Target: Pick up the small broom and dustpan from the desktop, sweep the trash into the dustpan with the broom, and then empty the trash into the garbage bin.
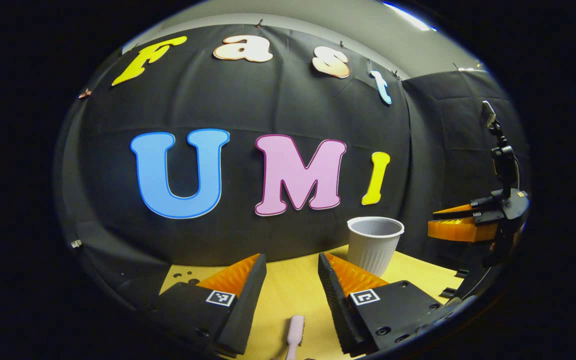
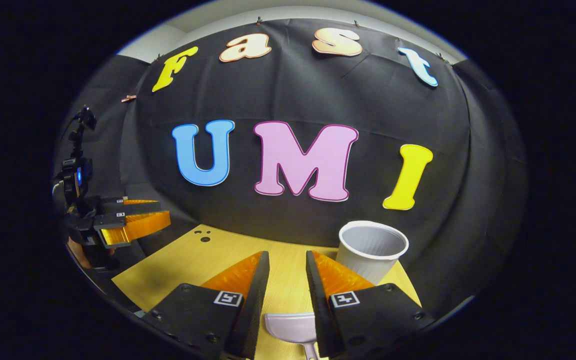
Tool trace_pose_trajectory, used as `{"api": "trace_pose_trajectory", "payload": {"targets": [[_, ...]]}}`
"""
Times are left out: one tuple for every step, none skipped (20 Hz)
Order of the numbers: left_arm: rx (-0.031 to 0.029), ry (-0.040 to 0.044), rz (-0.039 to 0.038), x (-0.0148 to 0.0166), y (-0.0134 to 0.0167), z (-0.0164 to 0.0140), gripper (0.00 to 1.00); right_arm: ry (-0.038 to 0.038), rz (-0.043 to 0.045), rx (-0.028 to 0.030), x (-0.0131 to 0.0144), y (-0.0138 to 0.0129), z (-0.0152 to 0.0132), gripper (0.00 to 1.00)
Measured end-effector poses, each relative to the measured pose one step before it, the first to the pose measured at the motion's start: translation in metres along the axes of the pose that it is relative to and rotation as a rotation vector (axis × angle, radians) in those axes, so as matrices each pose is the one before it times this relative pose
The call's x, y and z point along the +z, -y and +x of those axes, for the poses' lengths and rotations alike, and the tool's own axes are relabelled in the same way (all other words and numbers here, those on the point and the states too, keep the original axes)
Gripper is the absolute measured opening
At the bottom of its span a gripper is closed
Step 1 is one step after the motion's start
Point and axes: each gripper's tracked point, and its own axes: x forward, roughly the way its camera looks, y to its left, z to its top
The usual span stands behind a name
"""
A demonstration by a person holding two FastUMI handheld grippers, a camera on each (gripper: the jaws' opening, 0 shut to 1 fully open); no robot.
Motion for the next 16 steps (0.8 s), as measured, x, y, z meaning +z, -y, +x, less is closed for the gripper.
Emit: {"api": "trace_pose_trajectory", "payload": {"targets": [[0.00297,-0.00705,-0.0087,-0.00252,0.00035,0.00054,0.69,-0.0026,0.0017,0.00016,0.00102,-0.0002,0.00298,0.49],[0.00509,-0.0052,-0.00381,-0.00071,0.00108,-0.00019,0.69,-0.00086,0.00489,0.00298,0.0019,-0.00012,0.00111,0.49],[0.00181,-0.00384,-0.00106,-0.00221,0.00284,0.00033,0.69,-0.00034,0.00376,0.00266,0.00029,0.00037,0.00078,0.49],[0.0057,-0.00097,0.00255,-0.00026,0.00183,0.0004,0.69,0.00412,-0.00223,0.00378,0.0018,0.00173,0.00008,0.49],[0.00884,-0.00444,0.00422,-0.00059,0.00217,0.00053,0.69,0.0077,-0.00588,0.00451,0.00033,0.00247,-0.0011,0.49],[0.01086,-0.00277,-0.00088,0.00048,0.00315,-0.00038,0.69,0.00301,-0.00439,0.01002,-0.00082,0.00428,-0.00107,0.49],[0.00609,-0.00123,-0.00596,-0.00017,0.00494,0.00065,0.69,0.00207,-0.00355,0.01279,-0.00462,0.00513,-0.00335,0.49],[0.009,0.00953,-0.00896,0.00098,0.00462,-0.00081,0.69,0.00137,-0.00486,0.01165,-0.00311,0.00499,-0.00173,0.49],[-0.0035,0.00712,-0.00912,0.00044,0.00563,-0.00043,0.69,-0.00514,-0.0063,0.01165,-0.00242,0.00367,-0.00171,0.49],[-0.00426,-0.00223,-0.00421,-0.00088,0.00673,-0.00209,0.69,-0.00524,-0.00237,0.01853,-0.00285,0.00058,-0.00197,0.49],[0.00934,0.00186,0.00182,-0.00157,0.00186,-0.00128,0.69,-0.00197,-0.00762,0.02001,-0.00318,-0.00121,-0.00188,0.49],[0.01198,-0.00078,0.00321,0.00043,0.00151,-0.00158,0.69,-0.00221,-0.009,0.01696,-0.00226,-0.00038,-0.00281,0.49],[0.01199,-0.00114,0.00277,0.00037,0.00289,-0.00071,0.69,0.00189,-0.00577,0.01997,-0.00018,-0.00055,-0.00341,0.49],[0.01251,-0.00732,0.00034,-0.00015,0.00235,-0.0016,0.69,-0.00054,0.00173,0.0136,-0.00127,-0.0002,-0.00237,0.49],[0.00798,-0.00009,0.00309,-0.00083,0.00251,-0.00233,0.69,0.00235,0.00661,0.02082,-0.00033,-0.0026,-0.00207,0.49],[0.00318,0.00029,0.00739,-0.00004,0.00238,-0.00222,0.69,0.00339,0.00025,0.01517,-0.00043,-0.00243,-0.00069,0.49]]}}
